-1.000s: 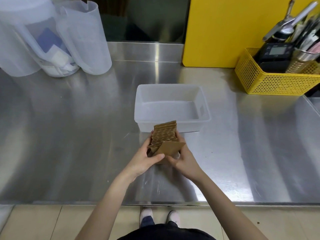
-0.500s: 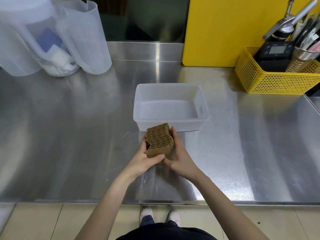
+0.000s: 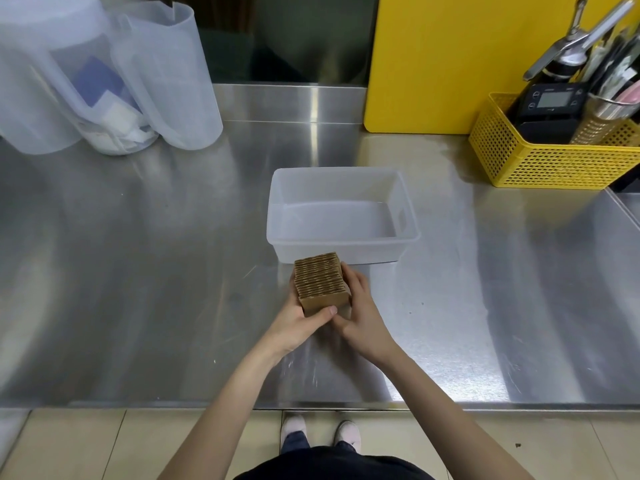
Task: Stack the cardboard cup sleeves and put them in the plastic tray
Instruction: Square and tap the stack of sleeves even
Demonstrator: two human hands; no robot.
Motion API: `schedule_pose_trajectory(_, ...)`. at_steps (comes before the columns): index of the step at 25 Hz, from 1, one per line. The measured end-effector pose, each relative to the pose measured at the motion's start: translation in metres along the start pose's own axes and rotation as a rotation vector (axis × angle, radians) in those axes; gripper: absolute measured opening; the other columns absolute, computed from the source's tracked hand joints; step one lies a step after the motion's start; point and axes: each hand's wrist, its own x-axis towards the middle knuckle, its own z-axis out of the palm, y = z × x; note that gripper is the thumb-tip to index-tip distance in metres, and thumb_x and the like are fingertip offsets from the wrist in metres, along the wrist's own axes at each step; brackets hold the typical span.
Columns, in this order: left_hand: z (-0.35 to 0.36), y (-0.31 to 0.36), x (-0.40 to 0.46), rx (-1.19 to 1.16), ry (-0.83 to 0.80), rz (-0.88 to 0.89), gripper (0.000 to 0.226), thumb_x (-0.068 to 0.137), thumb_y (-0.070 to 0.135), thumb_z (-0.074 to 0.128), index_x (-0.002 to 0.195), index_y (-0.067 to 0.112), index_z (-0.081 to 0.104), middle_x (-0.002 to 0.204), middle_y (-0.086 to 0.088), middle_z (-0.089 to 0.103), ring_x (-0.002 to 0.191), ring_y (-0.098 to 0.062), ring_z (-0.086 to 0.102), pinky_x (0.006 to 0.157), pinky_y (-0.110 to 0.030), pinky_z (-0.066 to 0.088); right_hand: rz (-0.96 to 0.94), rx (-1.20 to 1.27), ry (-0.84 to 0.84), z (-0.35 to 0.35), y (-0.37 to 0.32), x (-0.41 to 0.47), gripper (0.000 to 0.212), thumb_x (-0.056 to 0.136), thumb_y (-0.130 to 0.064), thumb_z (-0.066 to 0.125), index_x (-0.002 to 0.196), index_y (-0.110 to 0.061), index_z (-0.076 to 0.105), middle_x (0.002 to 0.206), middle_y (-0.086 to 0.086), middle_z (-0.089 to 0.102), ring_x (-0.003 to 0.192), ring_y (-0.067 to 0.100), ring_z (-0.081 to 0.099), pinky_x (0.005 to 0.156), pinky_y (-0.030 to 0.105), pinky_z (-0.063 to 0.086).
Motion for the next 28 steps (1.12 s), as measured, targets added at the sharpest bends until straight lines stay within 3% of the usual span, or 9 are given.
schedule_pose_trajectory(2,-0.005,0.001,0.001,0.009,-0.018,0.017,0.069,0.079,0.001,0.061,0.137,0.012,0.024,0.104,0.015,0.055,0.097,0.005,0.051,0.069,0.006,0.040,0.019,-0.007,0.009,-0.003,0.000,0.000,0.086,0.069,-0.030,0.061,0.144,-0.013,0.021,0.142,0.007,0.029,0.130,0.014,0.040,0.113,0.026,0.031)
schedule_pose_trajectory(5,-0.013,0.005,0.001,0.017,-0.051,0.053,0.080,0.079,0.003,0.062,0.141,0.022,0.015,0.119,0.013,0.050,0.094,0.014,0.050,0.073,0.006,0.039,0.028,-0.033,-0.006,-0.005,-0.001,0.001,0.083,0.072,-0.020,0.066,0.143,-0.016,0.023,0.140,0.006,0.031,0.130,0.017,0.042,0.113,0.034,0.033)
schedule_pose_trajectory(8,-0.019,0.008,0.004,0.061,-0.064,0.096,0.084,0.077,0.002,0.065,0.138,0.028,0.013,0.112,0.022,0.047,0.095,0.015,0.054,0.073,0.005,0.040,0.025,-0.042,-0.024,-0.007,-0.003,0.002,0.078,0.076,-0.008,0.067,0.141,-0.015,0.025,0.134,0.001,0.032,0.126,0.016,0.043,0.111,0.031,0.034)
schedule_pose_trajectory(12,-0.025,0.017,0.007,0.220,-0.070,0.126,0.087,0.073,0.007,0.070,0.136,0.020,0.013,0.122,0.004,0.043,0.101,-0.001,0.050,0.077,0.003,0.039,0.022,-0.075,-0.039,-0.009,-0.005,0.004,0.077,0.077,-0.007,0.068,0.140,-0.014,0.025,0.131,-0.001,0.031,0.122,0.012,0.044,0.104,0.019,0.032)
schedule_pose_trajectory(14,-0.029,0.022,0.010,0.316,-0.105,0.127,0.095,0.072,0.013,0.072,0.138,0.024,0.005,0.126,0.001,0.040,0.108,-0.009,0.049,0.087,-0.006,0.037,0.024,-0.095,-0.050,-0.010,-0.006,0.005,0.077,0.077,-0.007,0.068,0.140,-0.012,0.025,0.134,0.002,0.031,0.123,0.013,0.043,0.104,0.016,0.031)
schedule_pose_trajectory(16,-0.031,0.028,0.012,0.432,-0.129,0.142,0.092,0.070,0.020,0.073,0.136,0.024,0.010,0.127,0.000,0.040,0.116,-0.016,0.046,0.095,-0.021,0.035,0.028,-0.105,-0.063,-0.011,-0.006,0.006,0.076,0.077,-0.007,0.067,0.140,-0.011,0.025,0.130,-0.001,0.030,0.123,0.013,0.044,0.102,0.014,0.030)
schedule_pose_trajectory(19,-0.033,0.039,0.012,0.672,-0.100,0.203,0.075,0.069,0.029,0.073,0.127,0.017,0.027,0.125,-0.002,0.039,0.111,-0.015,0.043,0.090,-0.025,0.035,0.030,-0.130,-0.070,-0.011,-0.006,0.006,0.076,0.077,-0.009,0.068,0.139,-0.013,0.025,0.127,-0.004,0.029,0.122,0.013,0.045,0.099,0.013,0.031)
schedule_pose_trajectory(23,-0.031,0.045,0.010,0.976,-0.099,0.249,0.077,0.070,0.038,0.068,0.131,0.018,0.026,0.132,-0.003,0.037,0.116,-0.019,0.043,0.092,-0.033,0.042,0.034,-0.176,-0.076,-0.012,-0.007,0.007,0.079,0.075,-0.009,0.070,0.140,-0.011,0.025,0.137,0.006,0.031,0.123,0.020,0.046,0.102,0.018,0.033)
schedule_pose_trajectory(28,-0.028,0.041,0.004,0.972,-0.002,0.274,0.072,0.069,0.037,0.067,0.127,0.017,0.030,0.127,-0.004,0.042,0.109,-0.027,0.051,0.085,-0.033,0.042,0.005,-0.255,-0.102,-0.015,-0.013,0.008,0.079,0.075,-0.009,0.069,0.140,-0.013,0.025,0.138,0.008,0.031,0.123,0.021,0.045,0.098,0.016,0.032)
